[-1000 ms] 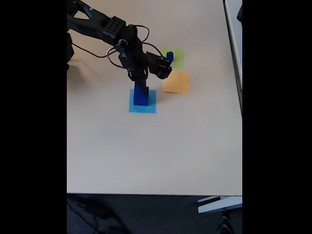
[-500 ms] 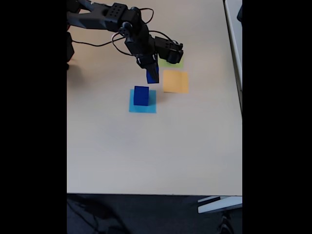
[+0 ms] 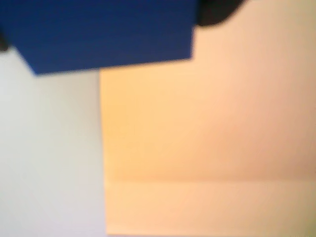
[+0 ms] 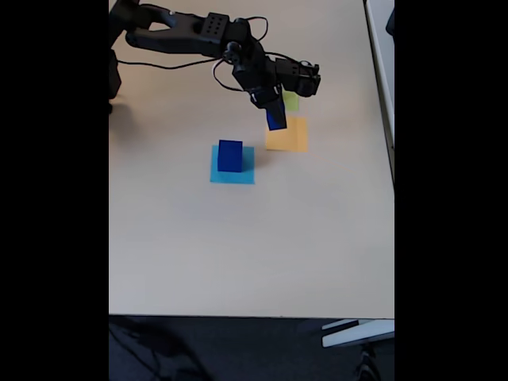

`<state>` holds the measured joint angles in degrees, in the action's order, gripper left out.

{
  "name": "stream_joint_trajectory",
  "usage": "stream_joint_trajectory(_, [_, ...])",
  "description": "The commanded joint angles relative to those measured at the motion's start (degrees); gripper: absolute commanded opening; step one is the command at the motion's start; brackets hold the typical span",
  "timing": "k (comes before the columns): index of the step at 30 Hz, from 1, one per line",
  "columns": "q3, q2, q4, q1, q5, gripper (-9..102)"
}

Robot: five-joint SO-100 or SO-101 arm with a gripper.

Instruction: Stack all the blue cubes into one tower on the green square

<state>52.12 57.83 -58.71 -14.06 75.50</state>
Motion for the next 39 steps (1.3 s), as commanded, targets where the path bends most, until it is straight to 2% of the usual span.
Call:
stream_joint_trajectory(1, [-4.22,-0.62,4.22,1.58,1.32,6])
stream_joint_trajectory(9, [-4.22,-6.15,11.87,2.55,2.02,6])
stream_joint_trajectory(15, [-4.04,-8.09,14.06,2.64,2.2,6])
stream_joint_trajectory(39, [4.22,-6.86,16.26,2.99,5.71,6])
